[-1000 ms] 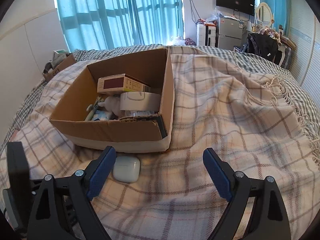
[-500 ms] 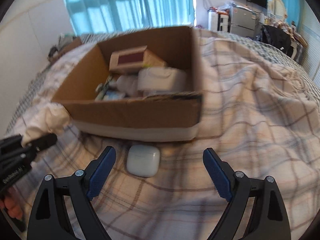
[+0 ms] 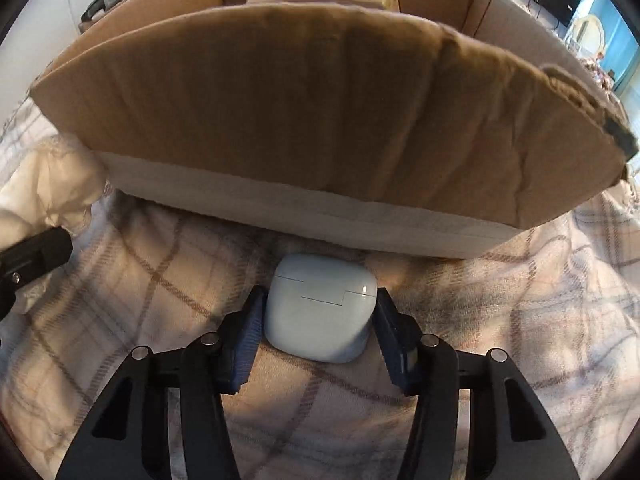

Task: Organize objects
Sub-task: 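Grasp the white earbud case with the right gripper, then lower the lace cloth and earbud case into the box and open both grippers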

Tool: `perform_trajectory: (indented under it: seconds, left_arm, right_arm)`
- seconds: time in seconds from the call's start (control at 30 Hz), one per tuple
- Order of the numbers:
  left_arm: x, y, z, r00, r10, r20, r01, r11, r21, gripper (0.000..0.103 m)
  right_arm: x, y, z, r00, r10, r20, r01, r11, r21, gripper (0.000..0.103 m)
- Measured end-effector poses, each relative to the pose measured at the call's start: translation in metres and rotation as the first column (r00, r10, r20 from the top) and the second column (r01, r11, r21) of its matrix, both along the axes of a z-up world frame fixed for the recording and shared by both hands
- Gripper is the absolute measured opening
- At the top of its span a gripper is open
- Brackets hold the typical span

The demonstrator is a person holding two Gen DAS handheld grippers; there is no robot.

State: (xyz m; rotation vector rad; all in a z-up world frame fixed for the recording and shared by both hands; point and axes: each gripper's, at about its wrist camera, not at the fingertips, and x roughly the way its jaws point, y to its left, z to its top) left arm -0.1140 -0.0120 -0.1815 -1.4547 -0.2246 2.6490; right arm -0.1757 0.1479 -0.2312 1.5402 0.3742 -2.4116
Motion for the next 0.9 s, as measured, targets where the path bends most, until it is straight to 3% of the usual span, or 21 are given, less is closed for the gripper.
perform_trajectory:
  seconds: [0.13, 0.33, 0.57, 0.73, 0.9]
  left_arm:
    - [0.004, 0.002, 0.002, 1.0, -0.009, -0.011, 0.009, 1.0, -0.009, 0.016]
    - [0.017, 0.01, 0.012, 0.999, -0.03, -0.031, 0.029, 0.999, -0.017, 0.016]
    - [0.043, 0.029, 0.046, 0.989, -0.114, -0.095, 0.112, 0.993, -0.029, 0.016]
    - [0.036, 0.031, 0.084, 0.979, -0.125, -0.163, 0.128, 0.992, 0.006, 0.016]
    - [0.008, 0.039, 0.117, 0.967, -0.128, -0.222, 0.127, 0.992, -0.019, 0.016]
  right_arm:
    - [0.015, 0.004, 0.01, 1.0, -0.01, -0.025, 0.01, 1.0, -0.005, 0.052]
    - [0.051, 0.016, 0.048, 0.994, -0.037, -0.099, 0.025, 0.992, -0.12, 0.052]
    - [0.092, 0.015, 0.096, 0.982, -0.022, -0.188, -0.019, 0.976, -0.215, 0.052]
    - [0.095, 0.026, 0.148, 0.957, -0.029, -0.288, -0.043, 0.969, -0.242, 0.052]
    - [0.072, 0.032, 0.191, 0.929, -0.047, -0.368, -0.042, 0.972, -0.231, 0.052]
